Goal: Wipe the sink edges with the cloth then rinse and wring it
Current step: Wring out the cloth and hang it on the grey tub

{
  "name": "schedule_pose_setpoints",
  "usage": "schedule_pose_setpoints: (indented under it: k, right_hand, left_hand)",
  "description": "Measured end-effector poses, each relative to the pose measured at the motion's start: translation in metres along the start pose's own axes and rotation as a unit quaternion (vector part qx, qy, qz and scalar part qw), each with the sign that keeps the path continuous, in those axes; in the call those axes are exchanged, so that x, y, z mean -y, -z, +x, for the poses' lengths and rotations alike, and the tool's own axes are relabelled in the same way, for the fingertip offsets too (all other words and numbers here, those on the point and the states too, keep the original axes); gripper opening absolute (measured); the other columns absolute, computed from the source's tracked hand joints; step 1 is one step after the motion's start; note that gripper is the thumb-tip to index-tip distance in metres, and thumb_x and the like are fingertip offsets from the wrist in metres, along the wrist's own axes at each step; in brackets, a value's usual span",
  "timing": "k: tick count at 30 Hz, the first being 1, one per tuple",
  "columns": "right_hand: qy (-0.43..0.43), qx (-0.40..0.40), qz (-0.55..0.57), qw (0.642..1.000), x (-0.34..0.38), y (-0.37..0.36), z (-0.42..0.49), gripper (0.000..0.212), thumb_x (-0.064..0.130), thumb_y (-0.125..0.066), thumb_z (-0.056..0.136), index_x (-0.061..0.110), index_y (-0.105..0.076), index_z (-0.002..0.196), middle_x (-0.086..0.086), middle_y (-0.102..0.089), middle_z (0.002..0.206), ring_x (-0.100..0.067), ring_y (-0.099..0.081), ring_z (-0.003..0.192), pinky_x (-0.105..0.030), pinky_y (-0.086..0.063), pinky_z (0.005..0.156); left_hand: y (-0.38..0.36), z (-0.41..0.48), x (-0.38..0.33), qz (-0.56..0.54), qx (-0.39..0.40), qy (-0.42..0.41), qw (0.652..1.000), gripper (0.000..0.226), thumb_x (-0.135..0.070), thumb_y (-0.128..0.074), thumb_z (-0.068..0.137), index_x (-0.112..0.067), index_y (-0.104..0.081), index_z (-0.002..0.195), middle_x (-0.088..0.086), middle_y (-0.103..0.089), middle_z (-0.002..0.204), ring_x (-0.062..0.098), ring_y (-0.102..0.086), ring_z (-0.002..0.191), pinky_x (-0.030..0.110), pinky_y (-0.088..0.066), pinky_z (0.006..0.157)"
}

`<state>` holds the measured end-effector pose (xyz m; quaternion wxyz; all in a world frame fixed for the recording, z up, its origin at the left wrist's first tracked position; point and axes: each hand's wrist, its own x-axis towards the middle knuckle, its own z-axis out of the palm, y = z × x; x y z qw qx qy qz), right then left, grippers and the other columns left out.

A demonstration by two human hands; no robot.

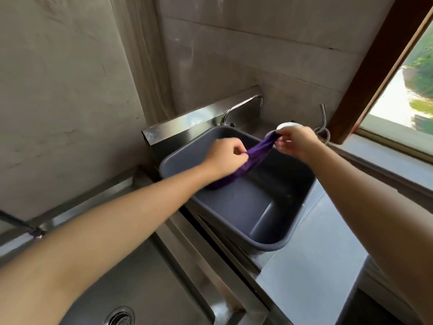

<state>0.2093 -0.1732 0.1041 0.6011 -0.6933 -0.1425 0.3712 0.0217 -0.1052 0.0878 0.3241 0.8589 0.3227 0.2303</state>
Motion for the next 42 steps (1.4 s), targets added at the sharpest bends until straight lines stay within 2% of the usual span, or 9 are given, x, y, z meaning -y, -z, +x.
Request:
schedule_pose_setpoints:
  k: [5, 11, 16, 19, 21, 27, 35, 40, 42]
  right_hand:
    - [-0.07, -0.011, -0.133, 0.989, -0.039, 0.004, 0.012, 0.019, 0.003, -0.054, 0.089, 0.004, -0.046, 0.072, -0.01, -0.046, 0.065, -0.017, -0.057, 0.038, -0.022, -0.049, 0.032]
    - [-0.104, 0.026, -0.144, 0.984, -0.058, -0.043, 0.035, 0.019, 0.001, -0.05, 0.091, 0.0, -0.045, 0.073, -0.012, -0.047, 0.067, -0.025, -0.057, 0.056, -0.028, -0.05, 0.033]
    - [-0.09, 0.059, -0.195, 0.975, -0.085, -0.09, 0.053, 0.009, 0.006, -0.05, 0.092, -0.003, -0.053, 0.091, -0.014, -0.054, 0.075, -0.022, -0.056, 0.06, -0.036, -0.055, 0.067]
    - [-0.015, 0.077, -0.324, 0.943, -0.1, -0.098, 0.058, 0.026, 0.01, -0.053, 0.087, 0.002, -0.057, 0.111, -0.013, -0.058, 0.086, -0.024, -0.056, 0.071, -0.034, -0.049, 0.072]
    - [0.063, 0.066, -0.482, 0.871, -0.111, -0.091, 0.057, 0.035, 0.013, -0.055, 0.084, 0.004, -0.058, 0.118, -0.014, -0.062, 0.107, -0.03, -0.06, 0.097, -0.034, -0.048, 0.087]
    - [0.182, 0.029, -0.715, 0.675, -0.136, -0.066, 0.046, 0.033, 0.007, -0.047, 0.086, 0.007, -0.052, 0.118, -0.016, -0.048, 0.121, -0.035, -0.044, 0.115, -0.044, -0.044, 0.087]
    - [0.106, 0.169, -0.724, 0.66, -0.156, -0.069, 0.043, 0.063, 0.043, -0.068, 0.078, 0.017, -0.04, 0.128, -0.011, -0.037, 0.13, -0.035, -0.036, 0.122, -0.047, -0.043, 0.091]
    - [0.051, 0.227, -0.719, 0.655, -0.138, -0.078, 0.035, 0.06, 0.046, -0.066, 0.08, 0.019, -0.045, 0.129, -0.012, -0.039, 0.13, -0.033, -0.041, 0.12, -0.042, -0.043, 0.096]
    - [0.013, 0.274, -0.705, 0.654, -0.117, -0.077, 0.031, 0.052, 0.045, -0.062, 0.084, 0.018, -0.05, 0.127, -0.009, -0.047, 0.124, -0.026, -0.05, 0.109, -0.034, -0.048, 0.083]
  left_hand:
    - [-0.038, -0.003, 0.017, -0.031, 0.1, 0.149, 0.983, 0.014, -0.011, -0.056, 0.078, -0.007, -0.069, 0.08, 0.012, -0.07, 0.079, 0.033, -0.071, 0.071, 0.037, -0.06, 0.066]
    - [-0.027, 0.025, 0.071, 0.027, 0.143, 0.285, 0.947, 0.014, -0.012, -0.053, 0.082, 0.0, -0.059, 0.08, 0.011, -0.057, 0.066, 0.037, -0.07, 0.063, 0.031, -0.055, 0.046]
    - [-0.03, 0.034, 0.106, 0.071, 0.227, 0.354, 0.905, 0.028, -0.005, -0.049, 0.088, 0.01, -0.054, 0.111, 0.027, -0.066, 0.099, 0.041, -0.069, 0.088, 0.048, -0.059, 0.069]
    - [-0.031, 0.04, 0.113, 0.185, 0.259, 0.305, 0.897, 0.027, -0.007, -0.045, 0.09, 0.006, -0.058, 0.11, 0.019, -0.067, 0.1, 0.032, -0.068, 0.081, 0.034, -0.056, 0.071]
    - [-0.031, 0.043, 0.118, 0.255, 0.239, 0.241, 0.905, 0.03, -0.006, -0.047, 0.087, -0.003, -0.062, 0.113, 0.012, -0.07, 0.105, 0.028, -0.069, 0.089, 0.029, -0.051, 0.064]
    - [-0.045, 0.047, 0.127, 0.141, 0.384, 0.132, 0.903, 0.039, -0.003, -0.055, 0.089, -0.017, -0.061, 0.125, 0.006, -0.064, 0.124, 0.019, -0.06, 0.108, 0.029, -0.047, 0.09]
    - [-0.063, 0.046, 0.124, 0.331, 0.521, 0.021, 0.787, 0.05, -0.023, -0.053, 0.092, -0.029, -0.043, 0.141, 0.003, -0.041, 0.147, 0.023, -0.041, 0.132, 0.036, -0.033, 0.111]
    - [-0.047, 0.043, 0.097, 0.356, 0.528, 0.026, 0.771, 0.039, -0.025, -0.047, 0.096, -0.024, -0.051, 0.135, -0.001, -0.05, 0.14, 0.02, -0.047, 0.126, 0.023, -0.038, 0.085]
    - [-0.033, 0.044, 0.086, 0.346, 0.515, 0.046, 0.783, 0.039, -0.027, -0.047, 0.097, -0.023, -0.051, 0.136, 0.0, -0.049, 0.141, 0.021, -0.049, 0.125, 0.017, -0.042, 0.068]
